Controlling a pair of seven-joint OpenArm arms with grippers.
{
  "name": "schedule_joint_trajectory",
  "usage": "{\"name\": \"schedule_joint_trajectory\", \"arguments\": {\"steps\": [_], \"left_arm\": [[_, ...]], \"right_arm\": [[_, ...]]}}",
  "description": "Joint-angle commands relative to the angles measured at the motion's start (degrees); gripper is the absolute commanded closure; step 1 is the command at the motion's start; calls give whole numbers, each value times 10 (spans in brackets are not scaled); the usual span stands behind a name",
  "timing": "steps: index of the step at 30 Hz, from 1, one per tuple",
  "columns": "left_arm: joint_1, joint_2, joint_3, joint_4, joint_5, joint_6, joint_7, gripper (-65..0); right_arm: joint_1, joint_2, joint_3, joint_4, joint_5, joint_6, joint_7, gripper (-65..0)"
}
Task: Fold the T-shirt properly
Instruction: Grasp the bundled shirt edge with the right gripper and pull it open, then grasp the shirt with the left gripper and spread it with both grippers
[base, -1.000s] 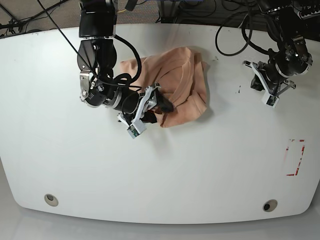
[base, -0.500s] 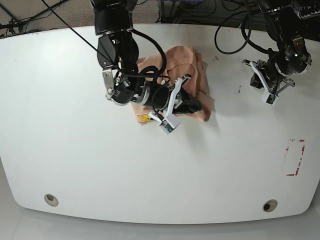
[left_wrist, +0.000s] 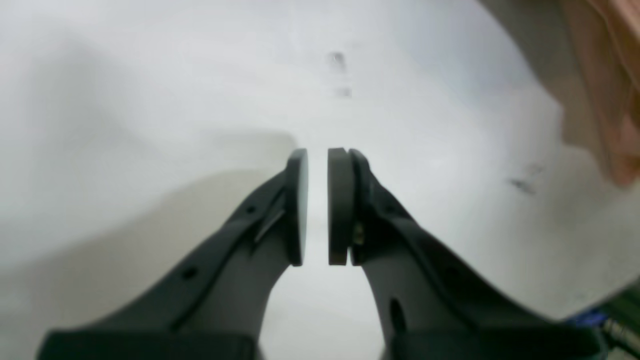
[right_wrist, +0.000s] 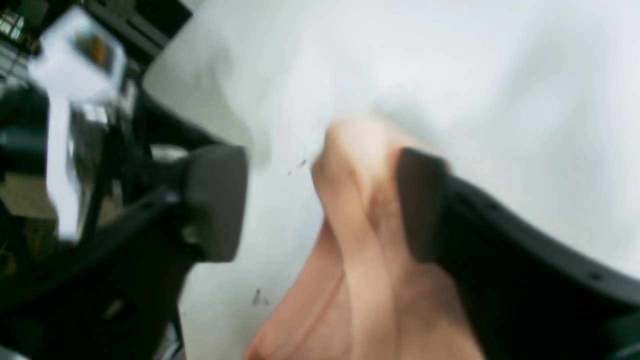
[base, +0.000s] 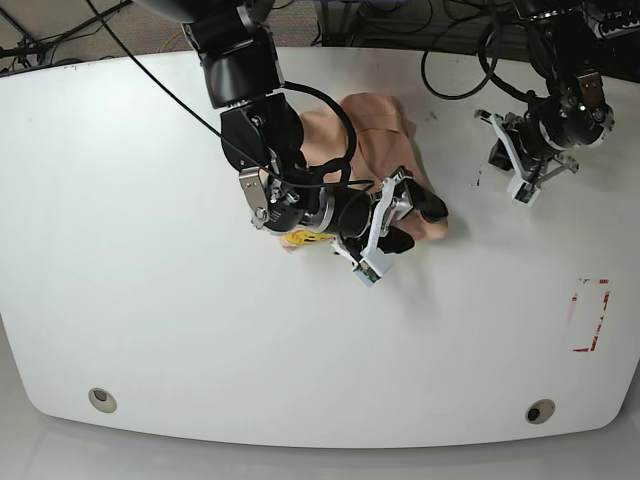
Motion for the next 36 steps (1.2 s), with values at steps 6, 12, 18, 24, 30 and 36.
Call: {"name": "schedule_joint_trajectory", "arguments": {"steps": [6, 12, 18, 24, 30, 36], "left_arm": [[-8, -29, 126, 85, -10, -1, -15, -50], [-29, -25, 235, 97, -10, -1, -15, -50], [-38, -22, 329, 96, -9, -1, -15, -50], [-35, 12, 341, 78, 50, -1, -16, -50], [-36, 16, 347, 47, 107, -1, -16, -50], [-53, -30, 339, -7, 108, -1, -30, -50]], "right_arm": [[-14, 65, 54, 115, 18, 6, 18, -495], [-39, 132, 106, 134, 18, 7, 17, -495], [-63, 168, 123, 128, 15, 10, 17, -387], [-66, 171, 120, 69, 13, 10, 23, -184], [-45, 171, 105, -4, -7, 10, 61, -174], [-39, 171, 100, -24, -75, 12, 78, -174]]}}
